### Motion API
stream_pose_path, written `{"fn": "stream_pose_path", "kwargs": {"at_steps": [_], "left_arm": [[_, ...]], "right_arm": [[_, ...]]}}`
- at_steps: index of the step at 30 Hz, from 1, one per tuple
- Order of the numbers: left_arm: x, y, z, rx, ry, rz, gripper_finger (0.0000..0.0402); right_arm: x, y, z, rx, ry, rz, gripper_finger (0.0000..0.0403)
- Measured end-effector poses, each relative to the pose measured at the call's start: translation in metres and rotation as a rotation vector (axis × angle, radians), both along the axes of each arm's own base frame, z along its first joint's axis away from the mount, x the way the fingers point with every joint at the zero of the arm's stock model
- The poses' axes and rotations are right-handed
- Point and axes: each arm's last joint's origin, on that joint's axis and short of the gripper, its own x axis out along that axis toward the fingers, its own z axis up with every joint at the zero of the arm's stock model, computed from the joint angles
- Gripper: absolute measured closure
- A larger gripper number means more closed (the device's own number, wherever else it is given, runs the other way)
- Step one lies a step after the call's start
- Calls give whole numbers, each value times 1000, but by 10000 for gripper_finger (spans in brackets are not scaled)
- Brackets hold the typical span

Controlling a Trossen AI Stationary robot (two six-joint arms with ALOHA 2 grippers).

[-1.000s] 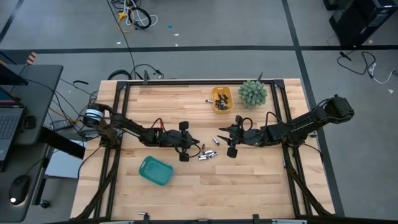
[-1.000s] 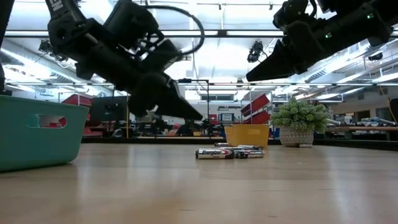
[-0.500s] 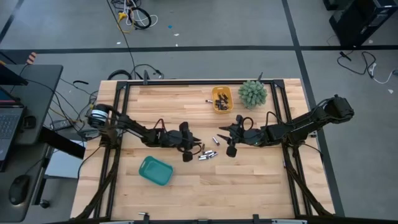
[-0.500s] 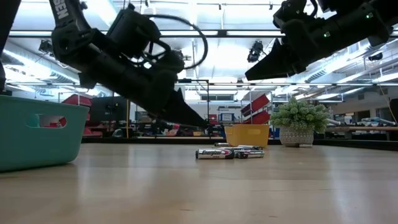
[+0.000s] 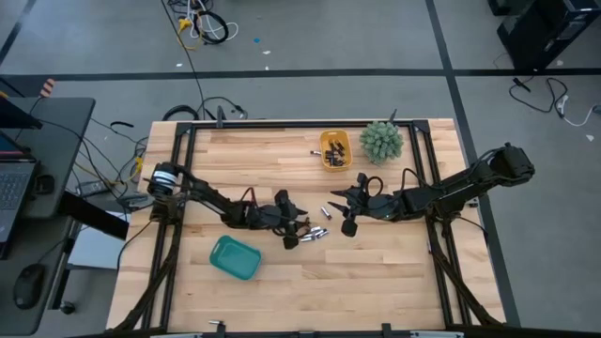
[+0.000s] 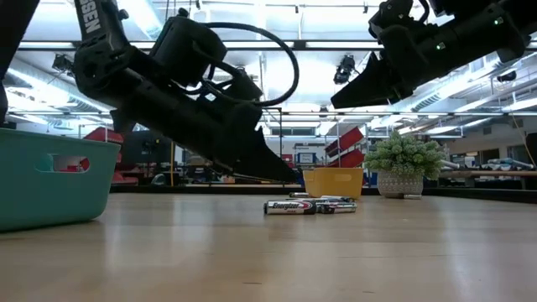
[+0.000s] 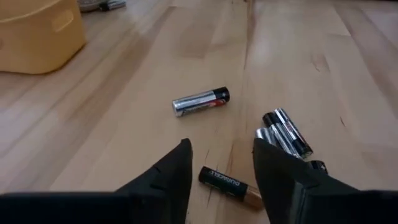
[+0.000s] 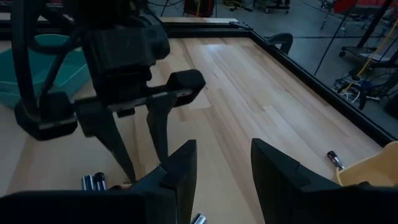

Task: Sort batteries
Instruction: Put the black battery into the yellow bin

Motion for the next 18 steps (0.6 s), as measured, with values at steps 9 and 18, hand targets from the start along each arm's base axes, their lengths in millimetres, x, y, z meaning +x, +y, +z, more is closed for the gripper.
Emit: {"fn": "stream_pose_path", "kwargs": {"at_steps": [9, 18], "left_arm": [[-1, 1, -10, 18, 59, 23, 224], [-4, 2, -14, 22, 132, 53, 224]], "right_arm": [[0, 0, 0, 0, 1, 0, 266], [0, 0, 0, 4, -1, -2, 266]]}}
